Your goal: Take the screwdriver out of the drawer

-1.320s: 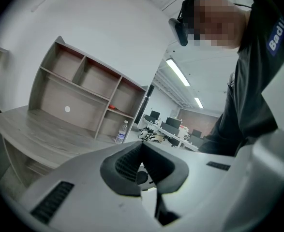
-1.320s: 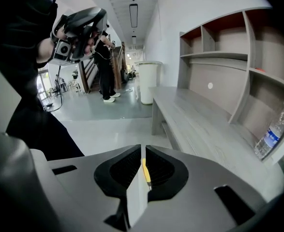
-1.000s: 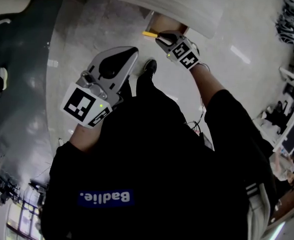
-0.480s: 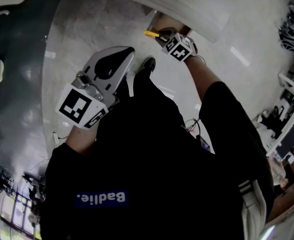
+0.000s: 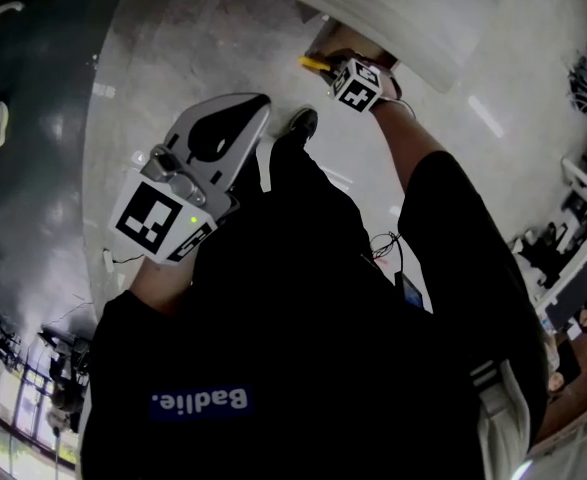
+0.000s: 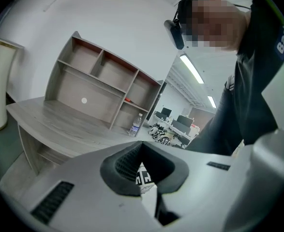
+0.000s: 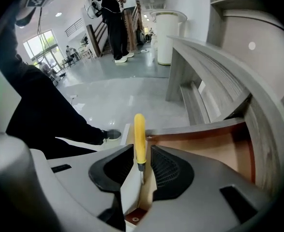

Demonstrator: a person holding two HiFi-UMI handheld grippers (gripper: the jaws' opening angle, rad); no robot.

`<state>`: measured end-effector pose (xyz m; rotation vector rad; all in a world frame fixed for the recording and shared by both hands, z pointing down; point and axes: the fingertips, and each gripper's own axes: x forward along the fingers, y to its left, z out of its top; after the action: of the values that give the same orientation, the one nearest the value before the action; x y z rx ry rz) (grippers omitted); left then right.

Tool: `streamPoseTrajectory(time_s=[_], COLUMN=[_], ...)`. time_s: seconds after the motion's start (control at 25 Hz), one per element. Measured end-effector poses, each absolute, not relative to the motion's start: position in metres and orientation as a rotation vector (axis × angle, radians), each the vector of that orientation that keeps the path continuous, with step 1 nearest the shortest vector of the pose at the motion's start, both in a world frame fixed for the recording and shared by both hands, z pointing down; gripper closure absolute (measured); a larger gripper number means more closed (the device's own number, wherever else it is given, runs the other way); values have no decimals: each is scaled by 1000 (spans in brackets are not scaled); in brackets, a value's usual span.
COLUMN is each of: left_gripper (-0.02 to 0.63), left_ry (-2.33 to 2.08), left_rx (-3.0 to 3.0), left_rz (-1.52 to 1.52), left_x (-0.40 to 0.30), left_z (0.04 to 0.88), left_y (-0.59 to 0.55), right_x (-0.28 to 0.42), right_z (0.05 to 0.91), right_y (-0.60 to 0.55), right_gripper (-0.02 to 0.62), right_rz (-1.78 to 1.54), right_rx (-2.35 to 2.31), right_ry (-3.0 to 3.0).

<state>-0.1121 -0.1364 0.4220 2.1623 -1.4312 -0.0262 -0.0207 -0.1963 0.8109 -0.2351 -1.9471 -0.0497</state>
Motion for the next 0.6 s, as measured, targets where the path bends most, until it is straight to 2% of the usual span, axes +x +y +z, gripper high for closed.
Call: streamPoseTrajectory(time_s=[0.6], left_gripper=[604], left_ry=[-1425], left_rx=[2135], left_rz=[0], left_x=[-115], left_z=[433], left_y=[-128], right_x=[-31], right_z=[824], right_y=[-196], right_gripper=[459], right_rz=[-65], right_rx=[-319], right_ry=[-1925])
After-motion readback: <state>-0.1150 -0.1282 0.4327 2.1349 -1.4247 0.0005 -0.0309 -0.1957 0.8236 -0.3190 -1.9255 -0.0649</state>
